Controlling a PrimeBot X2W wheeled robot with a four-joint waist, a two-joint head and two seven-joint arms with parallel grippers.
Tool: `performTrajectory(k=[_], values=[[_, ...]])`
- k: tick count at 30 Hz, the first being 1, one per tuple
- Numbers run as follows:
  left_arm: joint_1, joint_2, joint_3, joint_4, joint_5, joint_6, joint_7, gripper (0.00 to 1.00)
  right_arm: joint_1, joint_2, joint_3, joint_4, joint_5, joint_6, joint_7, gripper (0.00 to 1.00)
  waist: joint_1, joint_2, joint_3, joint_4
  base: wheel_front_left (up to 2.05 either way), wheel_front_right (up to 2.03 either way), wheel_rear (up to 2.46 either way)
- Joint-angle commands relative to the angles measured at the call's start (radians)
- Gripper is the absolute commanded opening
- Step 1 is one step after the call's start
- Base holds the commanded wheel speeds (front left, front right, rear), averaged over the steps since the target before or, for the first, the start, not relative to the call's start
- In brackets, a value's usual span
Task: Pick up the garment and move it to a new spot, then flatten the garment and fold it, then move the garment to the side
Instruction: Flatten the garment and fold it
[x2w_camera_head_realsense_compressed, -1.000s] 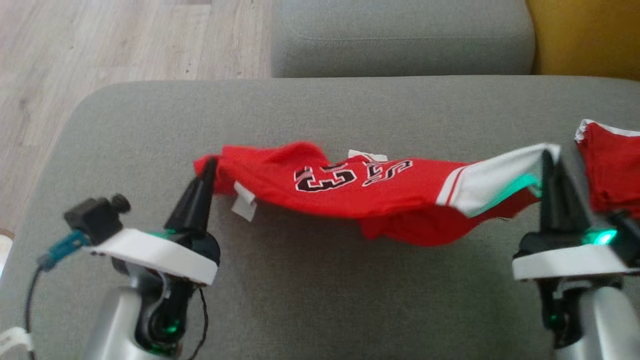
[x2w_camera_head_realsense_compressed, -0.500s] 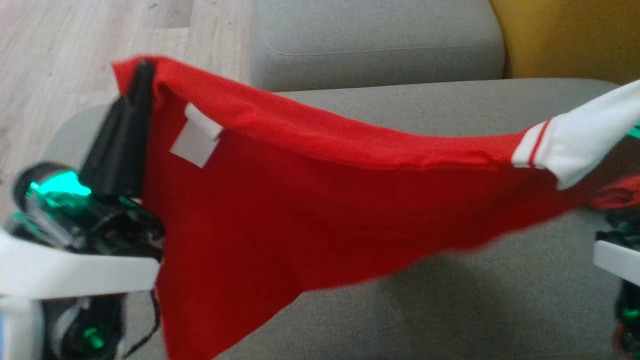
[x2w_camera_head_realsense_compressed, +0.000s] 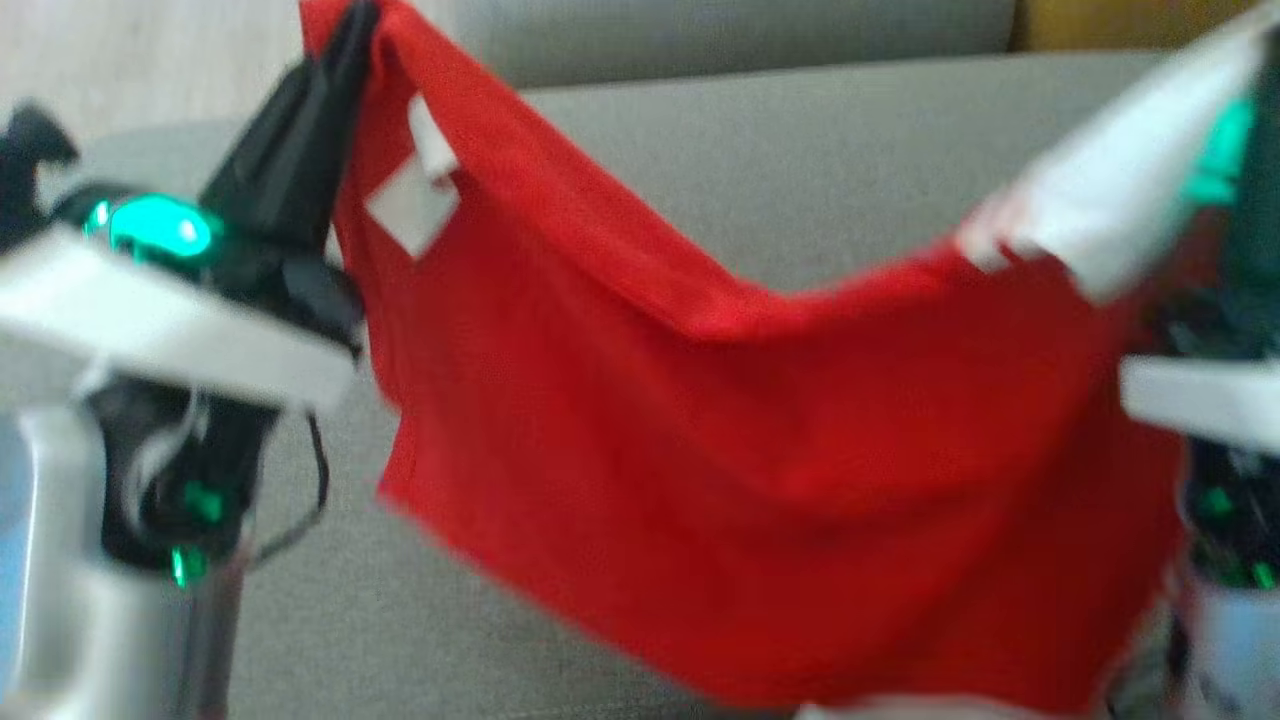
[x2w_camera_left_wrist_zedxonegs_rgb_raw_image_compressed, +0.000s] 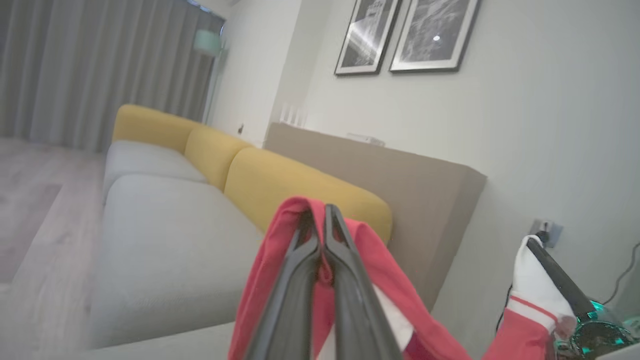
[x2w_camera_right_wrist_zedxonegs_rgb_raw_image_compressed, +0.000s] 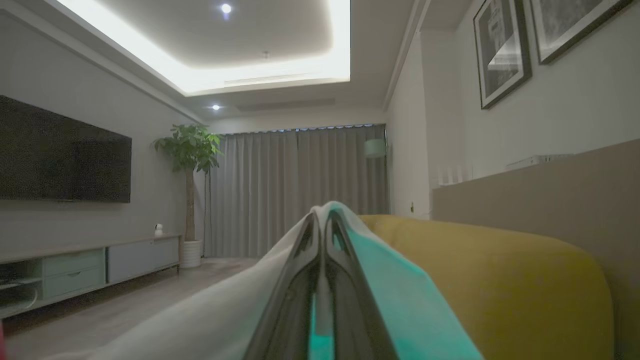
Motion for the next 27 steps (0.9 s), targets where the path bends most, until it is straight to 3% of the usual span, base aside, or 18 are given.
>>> performTrajectory(k=[1,7,13,19,27], values=[[-0.100,0.027,0.041,0.018,0.008,-0.013,-0.006,0.00,-0.103,-0.007,0.040,0.015,-0.005,0.007,0.009,0.00,-0.0002,0.0000,0.070,-0.013,0.00,0.00,0.00],[-0.412,0.046,0.063,0.398,0.097,-0.061,-0.112,0.00,-0.498,-0.013,0.101,0.385,-0.039,0.007,-0.049,0.00,-0.0002,0.0000,0.150,-0.049,0.00,0.00,0.00],[-0.652,0.041,0.070,0.761,0.196,-0.078,-0.324,0.00,-0.823,-0.005,0.064,0.764,-0.070,0.007,-0.222,0.00,-0.0002,0.0000,0.148,-0.085,0.00,0.00,0.00],[-0.743,0.028,0.028,1.003,0.253,-0.109,-0.488,0.00,-0.891,-0.005,0.131,1.024,-0.019,0.007,-0.338,0.00,-0.0002,0.0000,0.231,-0.092,0.00,0.00,0.00],[-0.729,0.000,-0.023,1.198,0.262,-0.133,-0.541,0.00,-0.842,-0.005,0.223,1.216,0.032,0.007,-0.385,0.00,-0.0002,0.0000,0.364,-0.077,0.00,0.00,0.00]])
